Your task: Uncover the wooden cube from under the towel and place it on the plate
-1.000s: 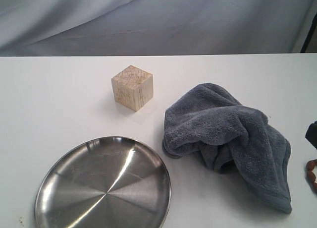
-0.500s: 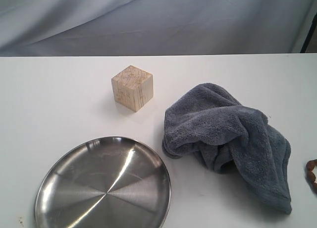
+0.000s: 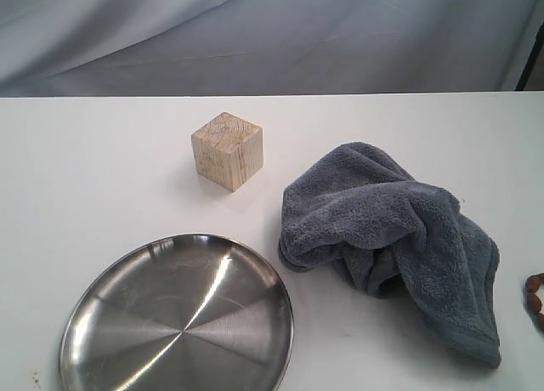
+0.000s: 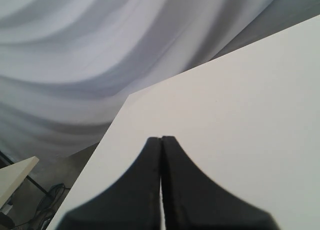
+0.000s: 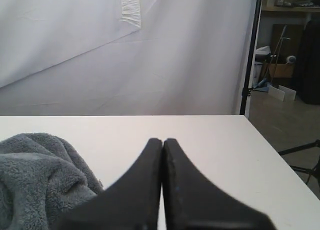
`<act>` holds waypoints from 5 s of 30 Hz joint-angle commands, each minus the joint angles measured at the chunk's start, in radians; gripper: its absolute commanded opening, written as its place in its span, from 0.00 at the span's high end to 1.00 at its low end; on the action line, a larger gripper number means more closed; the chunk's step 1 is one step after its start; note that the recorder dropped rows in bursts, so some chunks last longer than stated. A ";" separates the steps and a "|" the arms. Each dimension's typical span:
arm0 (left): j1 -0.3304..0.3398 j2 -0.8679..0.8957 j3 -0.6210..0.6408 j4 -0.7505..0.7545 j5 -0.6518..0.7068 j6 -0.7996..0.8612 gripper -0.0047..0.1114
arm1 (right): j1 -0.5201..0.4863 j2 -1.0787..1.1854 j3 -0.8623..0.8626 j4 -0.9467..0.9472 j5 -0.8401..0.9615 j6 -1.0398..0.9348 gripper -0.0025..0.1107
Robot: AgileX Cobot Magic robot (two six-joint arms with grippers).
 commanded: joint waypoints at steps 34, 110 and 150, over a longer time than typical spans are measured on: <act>0.003 -0.005 0.004 -0.005 -0.007 -0.006 0.95 | -0.008 -0.078 0.003 -0.367 0.274 0.387 0.98; 0.003 -0.005 0.004 -0.255 0.013 0.025 0.95 | -0.056 -0.078 0.003 -0.351 0.274 0.389 0.98; 0.003 -0.005 0.004 -0.402 0.013 0.021 0.95 | -0.056 -0.073 0.003 -0.630 -0.620 0.970 0.98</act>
